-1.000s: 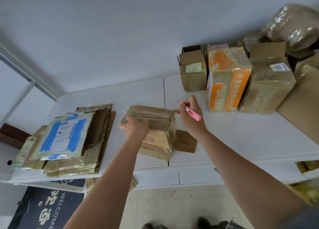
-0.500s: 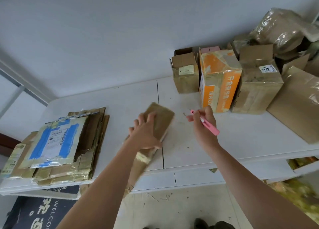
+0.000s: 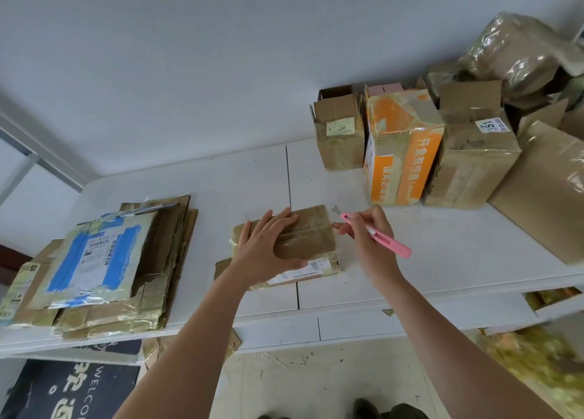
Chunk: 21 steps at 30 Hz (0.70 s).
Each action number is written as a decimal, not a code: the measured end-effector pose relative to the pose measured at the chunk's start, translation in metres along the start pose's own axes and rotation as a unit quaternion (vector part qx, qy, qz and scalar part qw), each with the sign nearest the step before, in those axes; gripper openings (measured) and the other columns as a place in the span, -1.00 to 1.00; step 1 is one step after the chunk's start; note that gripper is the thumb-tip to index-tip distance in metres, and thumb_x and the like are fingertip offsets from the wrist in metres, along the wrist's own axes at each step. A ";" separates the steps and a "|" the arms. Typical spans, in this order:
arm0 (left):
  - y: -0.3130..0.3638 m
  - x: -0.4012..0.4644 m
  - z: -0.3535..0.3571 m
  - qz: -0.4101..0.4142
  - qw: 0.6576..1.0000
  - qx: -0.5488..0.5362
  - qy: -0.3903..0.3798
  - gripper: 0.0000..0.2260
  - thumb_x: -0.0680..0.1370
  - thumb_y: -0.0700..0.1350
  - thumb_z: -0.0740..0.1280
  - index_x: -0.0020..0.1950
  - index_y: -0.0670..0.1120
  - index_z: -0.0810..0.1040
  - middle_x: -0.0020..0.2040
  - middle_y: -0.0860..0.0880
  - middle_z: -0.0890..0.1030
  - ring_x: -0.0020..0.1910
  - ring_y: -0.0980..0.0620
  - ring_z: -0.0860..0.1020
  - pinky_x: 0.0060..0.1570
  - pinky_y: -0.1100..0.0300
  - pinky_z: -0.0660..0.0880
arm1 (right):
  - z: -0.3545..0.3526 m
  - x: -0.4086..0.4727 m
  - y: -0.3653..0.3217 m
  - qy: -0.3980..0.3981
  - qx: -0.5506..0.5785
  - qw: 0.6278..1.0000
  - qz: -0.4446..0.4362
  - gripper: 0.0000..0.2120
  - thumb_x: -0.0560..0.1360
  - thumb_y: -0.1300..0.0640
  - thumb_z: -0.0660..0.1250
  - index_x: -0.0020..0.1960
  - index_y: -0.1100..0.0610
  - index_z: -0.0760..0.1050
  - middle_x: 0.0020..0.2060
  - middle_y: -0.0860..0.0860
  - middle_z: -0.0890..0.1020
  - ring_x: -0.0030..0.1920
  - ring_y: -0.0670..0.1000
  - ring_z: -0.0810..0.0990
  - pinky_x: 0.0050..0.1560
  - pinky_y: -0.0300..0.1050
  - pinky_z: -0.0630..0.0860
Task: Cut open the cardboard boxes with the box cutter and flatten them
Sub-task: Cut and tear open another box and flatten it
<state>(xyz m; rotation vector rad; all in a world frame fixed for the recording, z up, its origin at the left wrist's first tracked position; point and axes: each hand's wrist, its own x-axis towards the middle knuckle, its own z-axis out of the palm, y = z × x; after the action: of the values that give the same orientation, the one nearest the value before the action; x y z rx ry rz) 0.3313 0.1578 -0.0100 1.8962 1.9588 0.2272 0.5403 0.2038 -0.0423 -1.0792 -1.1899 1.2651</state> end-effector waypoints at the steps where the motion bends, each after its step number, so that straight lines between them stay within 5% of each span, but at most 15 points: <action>1: 0.000 0.000 0.000 0.000 1.000 -0.003 0.001 -0.19 0.39 0.28 0.44 0.54 0.24 0.12 0.55 0.31 0.02 0.57 0.18 -0.14 0.52 -0.02 -0.29 | 0.001 0.002 -0.002 -0.006 0.007 1.000 0.006 -0.82 0.64 0.24 0.24 -0.13 0.17 0.32 -0.36 0.07 0.64 -0.08 0.11 0.71 0.16 0.16 0.55; 14: -0.004 0.002 0.001 0.001 0.999 -0.035 -0.007 -0.23 0.40 0.31 0.41 0.53 0.23 0.16 0.43 0.43 0.04 0.56 0.21 -0.14 0.50 0.04 -0.34 | 0.011 0.006 -0.006 0.005 -0.034 0.999 0.005 -0.80 0.64 0.24 0.21 -0.15 0.12 0.31 -0.36 0.10 0.60 -0.16 0.07 0.69 0.09 0.19 0.59; 21: -0.005 0.002 0.002 0.004 0.999 -0.043 -0.010 -0.23 0.41 0.30 0.41 0.53 0.23 0.16 0.55 0.31 0.05 0.56 0.20 -0.15 0.52 0.00 -0.32 | 0.012 0.007 -0.003 0.002 -0.035 0.999 0.000 -0.81 0.64 0.23 0.20 -0.14 0.13 0.31 -0.36 0.10 0.60 -0.14 0.06 0.70 0.11 0.14 0.59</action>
<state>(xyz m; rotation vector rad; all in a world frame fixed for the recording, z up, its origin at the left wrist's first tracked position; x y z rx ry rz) 0.3271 0.1594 -0.0139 1.8442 1.8983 0.2883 0.5287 0.2101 -0.0380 -1.1329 -1.2388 1.2278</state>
